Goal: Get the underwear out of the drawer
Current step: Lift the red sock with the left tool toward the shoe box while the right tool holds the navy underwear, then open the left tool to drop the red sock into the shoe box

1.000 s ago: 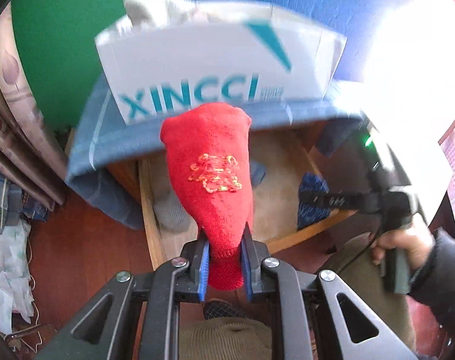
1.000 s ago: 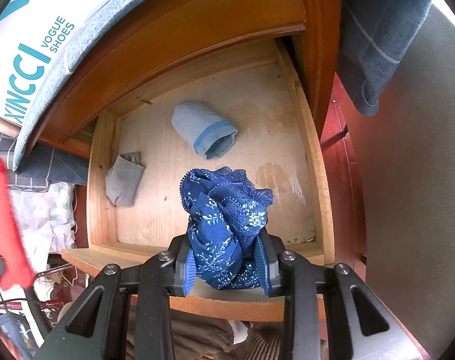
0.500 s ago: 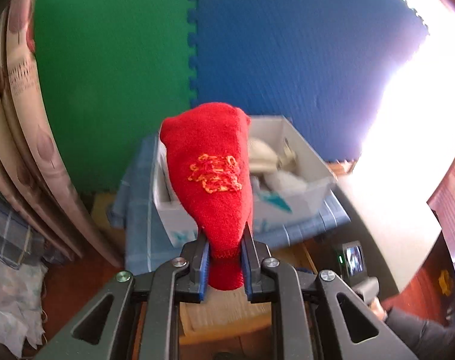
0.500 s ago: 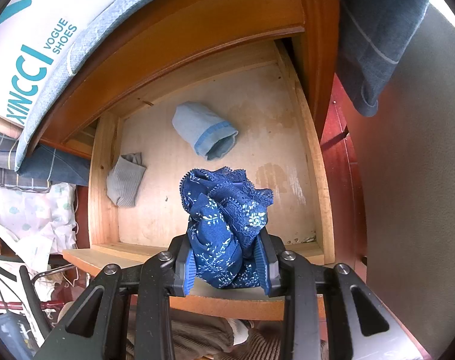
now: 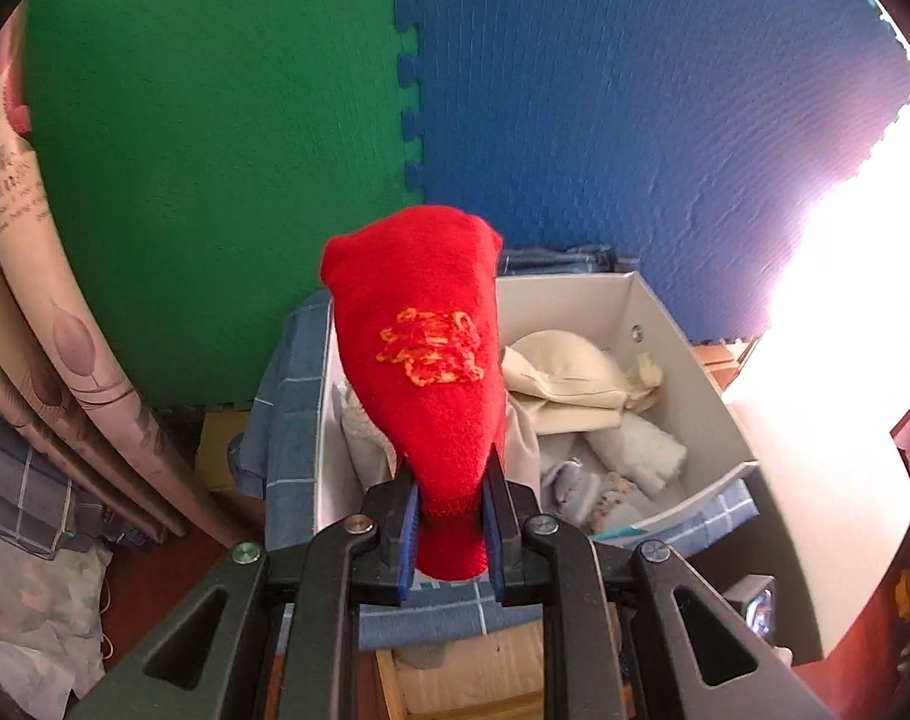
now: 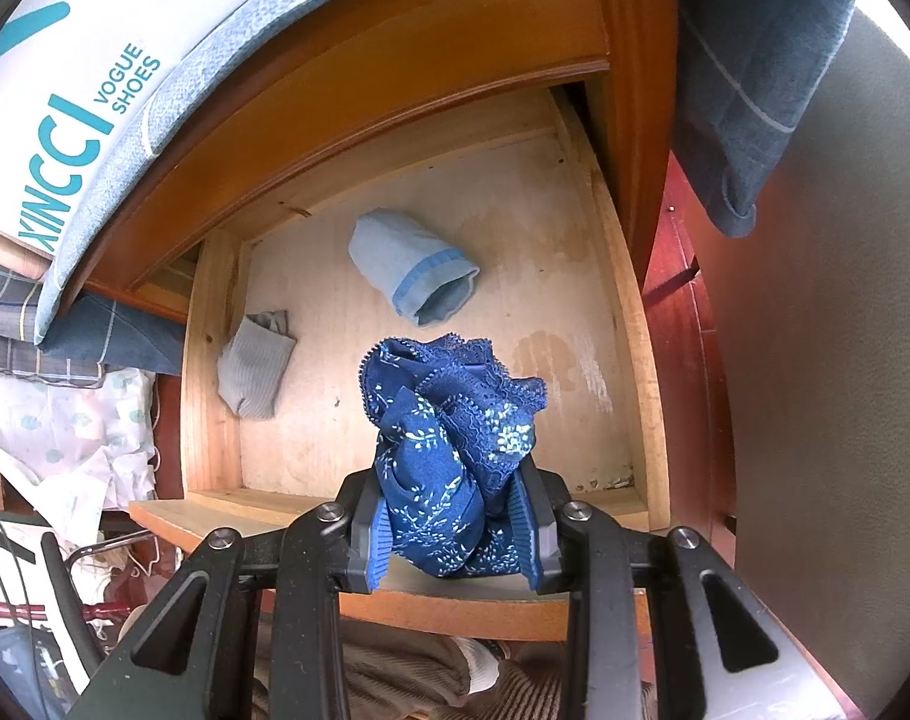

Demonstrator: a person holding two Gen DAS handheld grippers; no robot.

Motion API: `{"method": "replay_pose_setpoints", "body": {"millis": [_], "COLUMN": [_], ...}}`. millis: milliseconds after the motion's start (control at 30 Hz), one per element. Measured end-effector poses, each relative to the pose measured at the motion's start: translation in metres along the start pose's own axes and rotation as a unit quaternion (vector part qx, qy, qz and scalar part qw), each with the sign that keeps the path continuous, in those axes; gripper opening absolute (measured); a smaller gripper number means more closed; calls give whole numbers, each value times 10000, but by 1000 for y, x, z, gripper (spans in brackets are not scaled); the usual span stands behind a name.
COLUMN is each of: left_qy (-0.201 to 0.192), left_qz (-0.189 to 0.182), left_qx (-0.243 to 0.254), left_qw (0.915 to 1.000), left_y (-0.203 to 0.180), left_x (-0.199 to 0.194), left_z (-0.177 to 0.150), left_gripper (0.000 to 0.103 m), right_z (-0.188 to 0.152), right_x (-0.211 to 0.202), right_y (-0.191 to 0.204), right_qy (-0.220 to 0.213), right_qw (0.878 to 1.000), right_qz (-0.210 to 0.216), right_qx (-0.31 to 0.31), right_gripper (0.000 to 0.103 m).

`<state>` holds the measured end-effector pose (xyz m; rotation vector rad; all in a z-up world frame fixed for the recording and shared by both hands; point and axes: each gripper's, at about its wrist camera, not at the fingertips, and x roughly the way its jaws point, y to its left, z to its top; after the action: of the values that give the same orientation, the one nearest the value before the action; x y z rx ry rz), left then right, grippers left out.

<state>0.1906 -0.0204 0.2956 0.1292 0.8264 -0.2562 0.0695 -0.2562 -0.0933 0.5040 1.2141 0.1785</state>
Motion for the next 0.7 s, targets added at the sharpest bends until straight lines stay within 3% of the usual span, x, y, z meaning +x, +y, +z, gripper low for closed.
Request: {"method": "replay_pose_setpoints", "body": {"millis": [333,700], "left_qy": [488,533], "left_qz": [81,191], "left_qx": [-247,-262], "left_qw": [9985,9981], "left_y": [10,10], "left_x": [76,106], "left_z": [-1,-8], "left_gripper": [17,21], "right_z": [1,2], "right_x": [3,4], "right_y": [1,-1], "right_qy": [41,70], "right_qw": [10000,9999], "right_qz": [54,73], "right_qx": [-7,31], "right_gripper": [30,30]}}
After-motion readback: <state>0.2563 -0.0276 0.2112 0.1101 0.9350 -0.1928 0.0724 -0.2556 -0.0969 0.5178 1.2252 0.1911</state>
